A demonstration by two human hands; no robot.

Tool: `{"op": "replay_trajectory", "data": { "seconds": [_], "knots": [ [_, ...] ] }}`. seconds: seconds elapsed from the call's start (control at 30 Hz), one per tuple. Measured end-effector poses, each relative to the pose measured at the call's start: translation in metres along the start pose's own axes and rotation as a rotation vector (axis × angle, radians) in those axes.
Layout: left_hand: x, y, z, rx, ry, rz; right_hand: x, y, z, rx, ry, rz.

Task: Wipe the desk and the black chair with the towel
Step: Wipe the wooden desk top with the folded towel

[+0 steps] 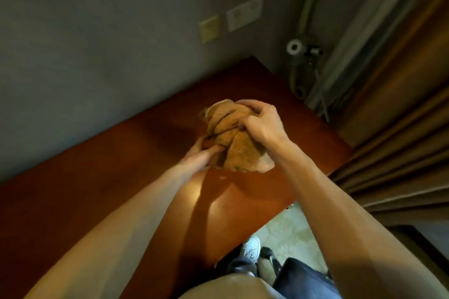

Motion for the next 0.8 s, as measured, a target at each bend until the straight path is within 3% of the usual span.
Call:
{"op": "replay_trajectory", "data": {
  "seconds": [0.13, 0.33, 0.43, 0.5, 0.57, 0.63, 0.8],
  "knots": [
    [-0.049, 0.108, -0.064, -0.052, 0.042, 0.053, -0.038, -0.102, -0.049, -0.015, 0.056, -0.226],
    [-0.134, 0.229, -0.113, -0.01, -0.309, 0.115, -0.123, -0.236, -0.107, -0.172, 0.159, -0.598],
    [-0.183, 0.27, -0.124, 0.132, -0.369, 0.253, -0.148, -0.278, -0.12, -0.202, 0.168, -0.638],
    [-0.213, 0.293, -0.131, 0.212, -0.357, 0.35, -0.157, -0.301, -0.128, -0.181, 0.191, -0.577],
    [-0.239, 0.312, -0.14, 0.158, -0.357, 0.42, -0.164, -0.321, -0.132, -0.178, 0.246, -0.487],
    [-0.265, 0.325, -0.149, 0.021, -0.368, 0.476, -0.177, -0.343, -0.131, -0.219, 0.285, -0.508],
    [-0.3, 0.339, -0.172, -0.227, -0.313, 0.617, -0.242, -0.397, -0.11, -0.249, 0.165, -0.975]
  ]
}}
Point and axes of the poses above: each hand's wrist, its own x-axis towards the middle knuckle, its own y-axis out of the back of the hand, z = x × y, the point moved 7 cm from there along x, towards the middle knuckle, and after that the axes turned 4 degrees about z, right-handed, at the moved point
